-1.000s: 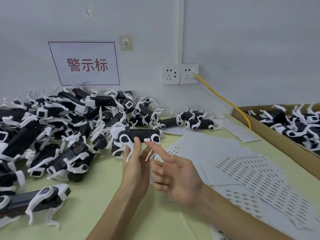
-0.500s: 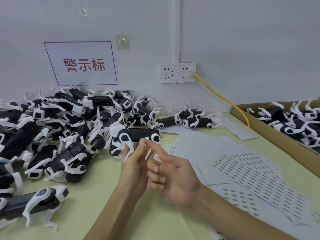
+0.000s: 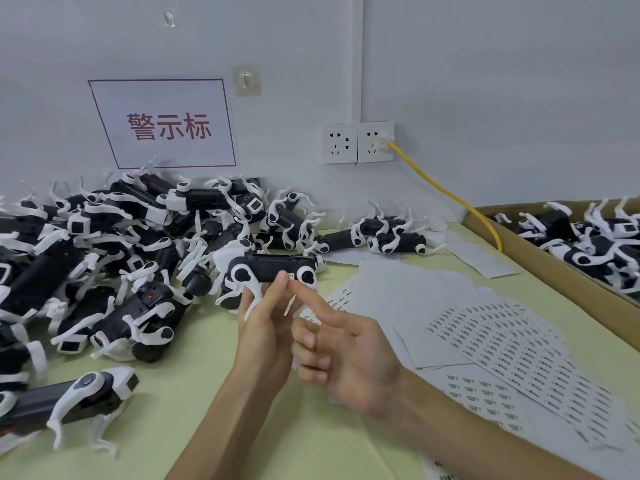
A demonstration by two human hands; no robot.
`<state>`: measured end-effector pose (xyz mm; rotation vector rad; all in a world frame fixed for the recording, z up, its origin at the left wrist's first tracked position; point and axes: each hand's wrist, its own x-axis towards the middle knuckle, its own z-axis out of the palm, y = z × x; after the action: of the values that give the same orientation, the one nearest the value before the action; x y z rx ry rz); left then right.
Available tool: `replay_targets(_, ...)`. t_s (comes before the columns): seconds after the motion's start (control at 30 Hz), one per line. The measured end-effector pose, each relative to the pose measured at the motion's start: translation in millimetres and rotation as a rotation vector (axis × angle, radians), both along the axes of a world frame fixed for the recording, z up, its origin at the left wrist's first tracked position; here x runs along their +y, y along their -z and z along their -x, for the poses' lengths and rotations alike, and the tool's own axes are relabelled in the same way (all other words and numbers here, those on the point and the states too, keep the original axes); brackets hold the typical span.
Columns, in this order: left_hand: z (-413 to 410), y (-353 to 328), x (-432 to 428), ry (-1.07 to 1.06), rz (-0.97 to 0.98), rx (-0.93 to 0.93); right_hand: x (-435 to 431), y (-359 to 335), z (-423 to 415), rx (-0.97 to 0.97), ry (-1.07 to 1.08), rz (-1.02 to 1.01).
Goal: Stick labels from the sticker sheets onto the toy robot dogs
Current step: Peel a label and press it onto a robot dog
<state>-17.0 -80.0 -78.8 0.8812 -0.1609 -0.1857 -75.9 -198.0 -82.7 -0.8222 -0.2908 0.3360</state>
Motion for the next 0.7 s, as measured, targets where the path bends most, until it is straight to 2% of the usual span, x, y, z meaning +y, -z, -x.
replay_targets(0.27, 0.2, -0.2, -2.1, -0.162, 0.065, 0.023, -0.3, 0.4, -0.4, 0.013, -0.016, -0.004)
replay_targets(0.53, -2.9, 4.0, -4.2, -0.304, -0.061, 0.007, -0.5, 1.6, -1.3, -0.01, -0.034, 0.01)
replay_targets(0.7, -3.6, 5.0, -4.9, -0.371, -0.06, -0.005, -1.1, 1.6, -2.5, -0.016, -0.047, 0.007)
